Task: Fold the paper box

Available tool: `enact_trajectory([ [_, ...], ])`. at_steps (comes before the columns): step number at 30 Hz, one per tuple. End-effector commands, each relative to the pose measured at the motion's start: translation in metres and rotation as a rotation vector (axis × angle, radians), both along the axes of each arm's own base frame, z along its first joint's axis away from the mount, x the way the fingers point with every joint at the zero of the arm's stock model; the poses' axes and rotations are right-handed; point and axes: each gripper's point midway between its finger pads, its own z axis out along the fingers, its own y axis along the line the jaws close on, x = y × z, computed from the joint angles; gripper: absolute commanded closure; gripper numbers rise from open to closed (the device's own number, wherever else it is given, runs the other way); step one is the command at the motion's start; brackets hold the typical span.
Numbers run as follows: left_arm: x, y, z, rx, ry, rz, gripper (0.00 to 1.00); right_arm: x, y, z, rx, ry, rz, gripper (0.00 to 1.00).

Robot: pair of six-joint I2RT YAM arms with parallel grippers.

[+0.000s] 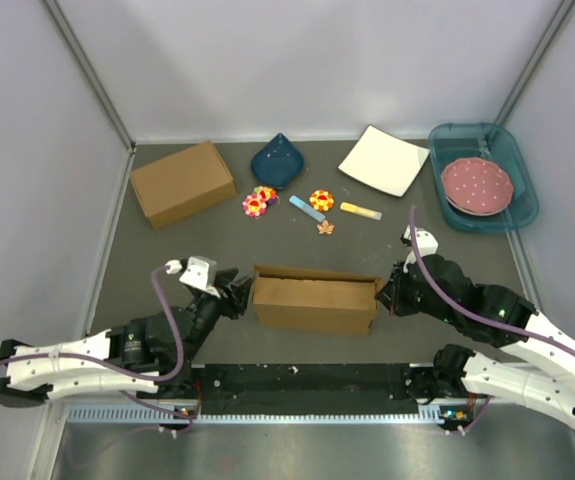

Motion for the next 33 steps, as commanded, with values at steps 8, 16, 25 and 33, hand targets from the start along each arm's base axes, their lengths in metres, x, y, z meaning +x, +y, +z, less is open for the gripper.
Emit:
enact_trajectory([
  [8,0.003,0.002,-0.011,0.084,-0.002,0.025,0.51,-0.015,-0.005,-0.024,-0.078,0.085,0.038,1.00],
  [16,0.007,-0.004,-0.019,0.134,-0.017,0.037,0.52,-0.015,-0.006,-0.024,-0.079,0.086,0.038,1.00],
  [25,0.012,-0.010,-0.023,0.153,-0.021,0.036,0.56,-0.015,-0.006,-0.024,-0.079,0.083,0.038,1.00],
  [33,0.017,-0.014,-0.033,0.157,-0.003,0.022,0.65,-0.015,-0.007,-0.024,-0.078,0.081,0.035,1.00],
])
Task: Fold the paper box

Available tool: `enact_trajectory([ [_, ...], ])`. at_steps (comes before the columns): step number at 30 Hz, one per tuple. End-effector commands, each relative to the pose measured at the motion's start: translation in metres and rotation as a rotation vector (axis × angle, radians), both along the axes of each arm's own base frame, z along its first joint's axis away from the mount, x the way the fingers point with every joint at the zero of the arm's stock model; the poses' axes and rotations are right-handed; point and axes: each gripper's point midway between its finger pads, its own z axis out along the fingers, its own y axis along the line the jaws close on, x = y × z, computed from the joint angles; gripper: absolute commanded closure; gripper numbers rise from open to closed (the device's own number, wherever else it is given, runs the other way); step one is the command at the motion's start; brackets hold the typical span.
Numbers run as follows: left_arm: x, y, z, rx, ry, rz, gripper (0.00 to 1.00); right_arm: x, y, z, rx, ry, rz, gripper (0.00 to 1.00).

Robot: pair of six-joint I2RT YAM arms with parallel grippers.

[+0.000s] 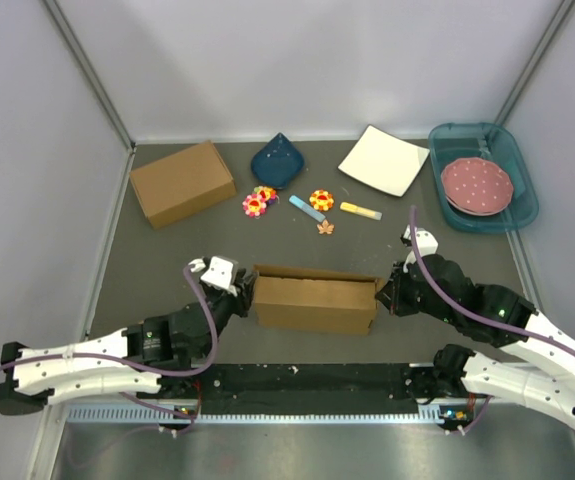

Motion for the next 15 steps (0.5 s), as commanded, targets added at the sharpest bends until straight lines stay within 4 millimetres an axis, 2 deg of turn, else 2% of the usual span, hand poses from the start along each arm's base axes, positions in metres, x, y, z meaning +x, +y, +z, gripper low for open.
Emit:
enact_trajectory([
  [1,0.001,-0.007,-0.001,-0.022,0.002,-0.023,0.66,-0.015,-0.007,-0.024,-0.077,0.083,0.035,1.00],
  [5,0.002,-0.009,-0.002,-0.032,0.005,-0.029,0.73,-0.016,-0.007,-0.025,-0.080,0.084,0.039,1.00],
  [10,0.000,-0.013,-0.005,-0.052,0.019,-0.043,0.95,-0.016,-0.007,-0.026,-0.082,0.088,0.037,1.00],
  [12,-0.002,-0.016,-0.007,-0.057,0.025,-0.057,1.00,-0.017,-0.007,-0.026,-0.082,0.090,0.040,1.00],
  [15,-0.004,-0.020,-0.011,-0.065,0.036,-0.080,1.00,-0.017,-0.008,-0.027,-0.083,0.090,0.038,1.00],
])
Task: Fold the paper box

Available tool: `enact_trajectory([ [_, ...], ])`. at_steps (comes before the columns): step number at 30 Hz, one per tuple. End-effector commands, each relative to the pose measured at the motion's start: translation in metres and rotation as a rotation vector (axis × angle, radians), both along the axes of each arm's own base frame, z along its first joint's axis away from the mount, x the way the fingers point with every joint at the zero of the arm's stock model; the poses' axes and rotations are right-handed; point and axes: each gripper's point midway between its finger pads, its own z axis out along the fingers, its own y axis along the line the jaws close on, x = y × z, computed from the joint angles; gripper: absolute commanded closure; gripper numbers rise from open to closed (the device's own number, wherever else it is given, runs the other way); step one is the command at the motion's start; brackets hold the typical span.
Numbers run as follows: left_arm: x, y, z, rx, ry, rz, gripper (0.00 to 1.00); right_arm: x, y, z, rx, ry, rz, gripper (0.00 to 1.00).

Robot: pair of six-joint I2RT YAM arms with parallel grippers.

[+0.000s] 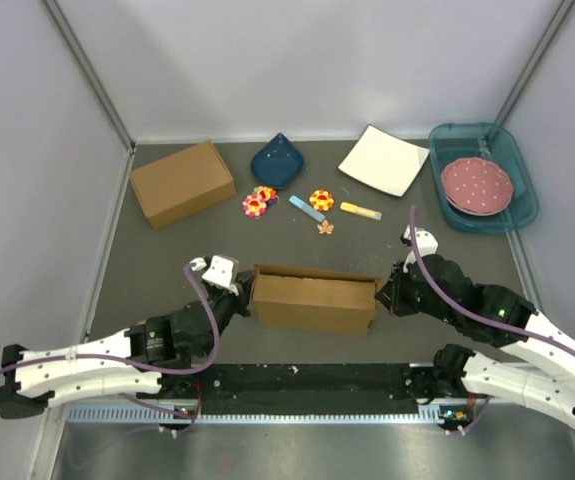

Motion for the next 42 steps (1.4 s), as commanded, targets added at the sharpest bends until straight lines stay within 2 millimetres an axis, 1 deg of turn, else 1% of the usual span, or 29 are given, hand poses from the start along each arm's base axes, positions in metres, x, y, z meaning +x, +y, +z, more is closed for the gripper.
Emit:
enact_trajectory([
  [1,-0.005,-0.012,-0.009,-0.028,0.022,-0.054,1.00,-0.017,-0.008,-0.027,-0.082,0.089,0.036,1.00],
  [5,-0.010,-0.020,-0.021,0.000,0.043,-0.101,1.00,-0.017,-0.010,-0.026,-0.079,0.086,0.028,1.00],
  [9,-0.013,-0.023,-0.031,-0.001,0.076,-0.110,1.00,-0.015,-0.010,-0.021,-0.074,0.075,0.024,0.99],
  [10,-0.013,-0.023,-0.035,0.005,0.080,-0.109,1.00,-0.015,-0.009,-0.018,-0.068,0.071,0.024,0.98],
  [11,-0.013,-0.022,-0.037,0.005,0.083,-0.107,1.00,-0.015,-0.010,-0.018,-0.071,0.072,0.021,0.95],
  [13,-0.013,-0.022,-0.040,0.009,0.089,-0.106,1.00,-0.014,-0.010,-0.014,-0.064,0.062,0.019,0.93],
  [16,-0.013,-0.021,-0.044,0.019,0.098,-0.100,1.00,-0.011,-0.011,-0.009,-0.059,0.046,0.008,0.87],
  [18,-0.013,-0.021,-0.047,0.030,0.106,-0.095,1.00,-0.009,-0.011,-0.002,-0.048,0.030,0.002,0.85],
  [27,-0.013,-0.020,-0.049,0.028,0.111,-0.086,1.00,0.000,-0.016,0.021,-0.008,-0.052,-0.033,0.84],
  [30,-0.013,-0.020,-0.048,0.030,0.111,-0.084,1.00,0.003,-0.018,0.027,-0.001,-0.079,-0.044,0.79],
  [34,-0.012,-0.020,-0.049,0.029,0.113,-0.082,1.00,0.007,-0.022,0.034,0.002,-0.107,-0.066,0.68],
  [35,-0.013,-0.020,-0.050,0.030,0.115,-0.082,1.00,0.008,-0.024,0.036,0.002,-0.117,-0.074,0.67],
  [39,-0.013,-0.021,-0.053,0.032,0.122,-0.080,1.00,0.013,-0.026,0.045,0.009,-0.149,-0.089,0.66],
  [42,-0.013,-0.021,-0.055,0.029,0.128,-0.080,1.00,0.015,-0.024,0.052,0.028,-0.173,-0.088,0.69],
])
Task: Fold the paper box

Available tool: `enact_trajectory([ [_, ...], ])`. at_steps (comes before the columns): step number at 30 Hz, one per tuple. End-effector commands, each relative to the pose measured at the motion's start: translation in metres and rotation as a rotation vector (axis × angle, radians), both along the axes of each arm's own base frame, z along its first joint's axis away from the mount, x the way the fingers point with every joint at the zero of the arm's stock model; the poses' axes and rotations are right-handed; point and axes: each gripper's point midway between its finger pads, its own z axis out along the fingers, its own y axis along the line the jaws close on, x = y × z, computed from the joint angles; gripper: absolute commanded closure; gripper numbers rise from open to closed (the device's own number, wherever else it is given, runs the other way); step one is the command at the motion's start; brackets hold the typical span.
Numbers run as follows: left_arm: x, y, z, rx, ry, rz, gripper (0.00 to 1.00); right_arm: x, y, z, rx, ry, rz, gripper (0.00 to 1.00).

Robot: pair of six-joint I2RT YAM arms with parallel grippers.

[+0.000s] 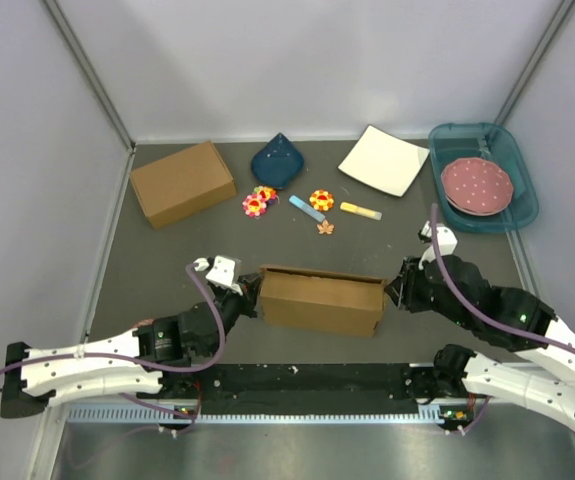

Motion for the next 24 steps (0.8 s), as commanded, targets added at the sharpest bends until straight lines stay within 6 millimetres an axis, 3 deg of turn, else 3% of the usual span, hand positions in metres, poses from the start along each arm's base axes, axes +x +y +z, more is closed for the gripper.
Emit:
enact_trajectory([
  [1,-0.012,-0.006,-0.040,0.106,0.070,-0.078,1.00,0.008,0.001,0.030,0.051,-0.096,-0.006,0.70],
  [6,-0.013,-0.007,-0.042,0.108,0.073,-0.080,1.00,0.010,0.005,0.027,0.043,-0.100,0.013,0.78],
  [9,-0.013,-0.007,-0.043,0.104,0.077,-0.082,1.00,0.009,0.006,0.019,0.028,-0.086,0.017,0.87],
  [11,-0.014,-0.007,-0.044,0.101,0.080,-0.083,1.00,0.008,0.005,0.014,0.021,-0.080,0.019,0.99],
  [20,-0.017,-0.009,-0.054,0.096,0.119,-0.089,1.00,-0.004,-0.002,-0.027,-0.015,0.002,0.021,1.00],
  [24,-0.019,-0.010,-0.059,0.091,0.137,-0.097,1.00,-0.007,-0.001,-0.033,-0.013,0.035,0.012,1.00],
])
